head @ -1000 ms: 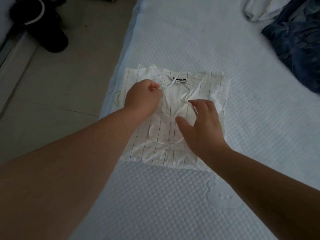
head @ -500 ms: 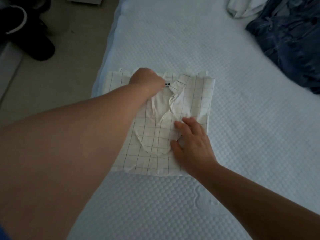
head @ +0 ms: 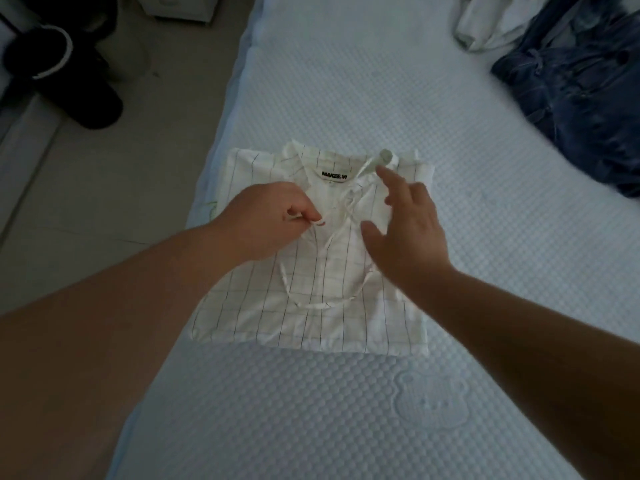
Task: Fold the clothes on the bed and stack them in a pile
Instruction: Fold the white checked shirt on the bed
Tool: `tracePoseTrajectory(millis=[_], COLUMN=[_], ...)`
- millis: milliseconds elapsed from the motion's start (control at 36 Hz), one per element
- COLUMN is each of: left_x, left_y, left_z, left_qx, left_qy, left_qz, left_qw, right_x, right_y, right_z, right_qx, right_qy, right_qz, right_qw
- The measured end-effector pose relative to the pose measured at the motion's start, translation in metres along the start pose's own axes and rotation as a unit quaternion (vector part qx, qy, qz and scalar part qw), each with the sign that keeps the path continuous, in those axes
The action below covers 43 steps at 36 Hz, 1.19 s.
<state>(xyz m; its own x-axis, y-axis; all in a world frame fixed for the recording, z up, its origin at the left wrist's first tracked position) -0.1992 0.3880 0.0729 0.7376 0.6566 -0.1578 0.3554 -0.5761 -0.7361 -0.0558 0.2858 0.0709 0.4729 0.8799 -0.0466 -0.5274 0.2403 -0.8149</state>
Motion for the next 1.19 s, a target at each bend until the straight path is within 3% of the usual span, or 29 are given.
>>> tracePoseTrajectory(millis=[139,306,389,500,667,778,861,972,1083,1194], left_x=[-0.001,-0.004,-0.006,-0.009,-0.004,-0.009,-0.032,-0.069,-0.087,-0.084], left_y=[0.005,0.008,0.013,0.026,0.042,0.031,0.008,-0.008,-0.008,0.003], left_z=[0.005,0.018,0.021,0.024,0.033,0.028,0.033,0.046,0.042,0.013], left_qx=[0.007,-0.027,-0.046,0.034,0.085,-0.012,-0.045,-0.058,-0.076,-0.068], left_qy=[0.022,-0.030,-0.042,-0.079,-0.117,-0.106,-0.124,-0.185,-0.198,-0.111], left_qz=[-0.040,-0.084,-0.054,-0.011,0.015,-0.037,-0.139,-0.217,-0.229,-0.179], left_qw=[0.999,0.996,0.997,0.996,0.989,0.994,0.981,0.957,0.950,0.975], right_x=[0.046,0.082,0.082,0.069,0.005,-0.054,-0.080,-0.089,-0.087,-0.080], right_y=[0.017,-0.001,-0.015,-0.034,-0.030,-0.005,0.011,0.017,0.014,0.006], right_z=[0.019,0.037,0.055,0.073,0.085,0.071,0.051,0.031,0.024,0.014], right_qx=[-0.091,-0.044,-0.018,-0.038,-0.132,-0.155,-0.129,-0.046,-0.004,-0.023], right_qy=[-0.027,-0.039,-0.087,-0.145,-0.284,-0.350,-0.300,-0.182,-0.098,0.015], right_qz=[0.135,0.055,-0.010,-0.080,-0.025,0.065,0.130,0.137,0.119,0.082], right_qw=[0.986,0.997,0.996,0.985,0.949,0.922,0.936,0.973,0.988,0.996])
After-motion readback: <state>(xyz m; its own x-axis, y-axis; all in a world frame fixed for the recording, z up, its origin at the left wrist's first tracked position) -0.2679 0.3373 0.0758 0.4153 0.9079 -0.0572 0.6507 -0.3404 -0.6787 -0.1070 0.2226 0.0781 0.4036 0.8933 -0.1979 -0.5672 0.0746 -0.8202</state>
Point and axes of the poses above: each hand's wrist, its own x-axis towards the middle knuckle, its own y-axis out of the palm, z = x × y, the point moved 6 cm from there along x, towards the middle knuckle, and after that the axes turned 1 degree about y, right-handed, at the moved point
